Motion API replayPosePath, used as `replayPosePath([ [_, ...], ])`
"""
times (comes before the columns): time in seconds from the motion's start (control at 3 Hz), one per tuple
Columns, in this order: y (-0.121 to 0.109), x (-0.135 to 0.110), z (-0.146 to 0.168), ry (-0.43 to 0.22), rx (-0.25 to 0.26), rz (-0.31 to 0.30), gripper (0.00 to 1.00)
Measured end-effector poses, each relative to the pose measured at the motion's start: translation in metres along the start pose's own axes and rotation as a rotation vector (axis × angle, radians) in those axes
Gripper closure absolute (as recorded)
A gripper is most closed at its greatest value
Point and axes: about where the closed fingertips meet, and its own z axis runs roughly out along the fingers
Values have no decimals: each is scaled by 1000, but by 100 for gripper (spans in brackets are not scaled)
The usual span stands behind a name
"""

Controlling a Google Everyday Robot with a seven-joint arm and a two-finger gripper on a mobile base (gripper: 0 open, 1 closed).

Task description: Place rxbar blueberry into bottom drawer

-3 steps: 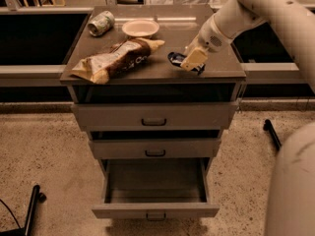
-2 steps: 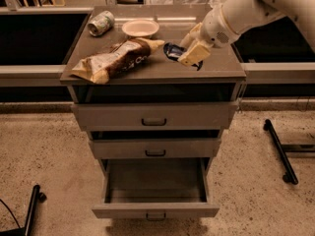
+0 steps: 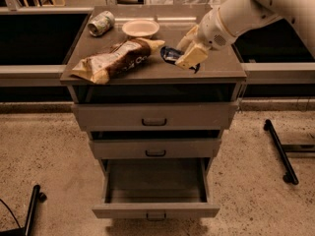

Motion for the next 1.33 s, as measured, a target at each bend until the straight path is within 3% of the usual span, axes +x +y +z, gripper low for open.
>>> replayPosePath([
  [0.33,9,13,32,-62,-3,39,100],
  [1.0,72,111,134,-221,24,64,100],
  [1.33,88,148,163,-248,27,47,100],
])
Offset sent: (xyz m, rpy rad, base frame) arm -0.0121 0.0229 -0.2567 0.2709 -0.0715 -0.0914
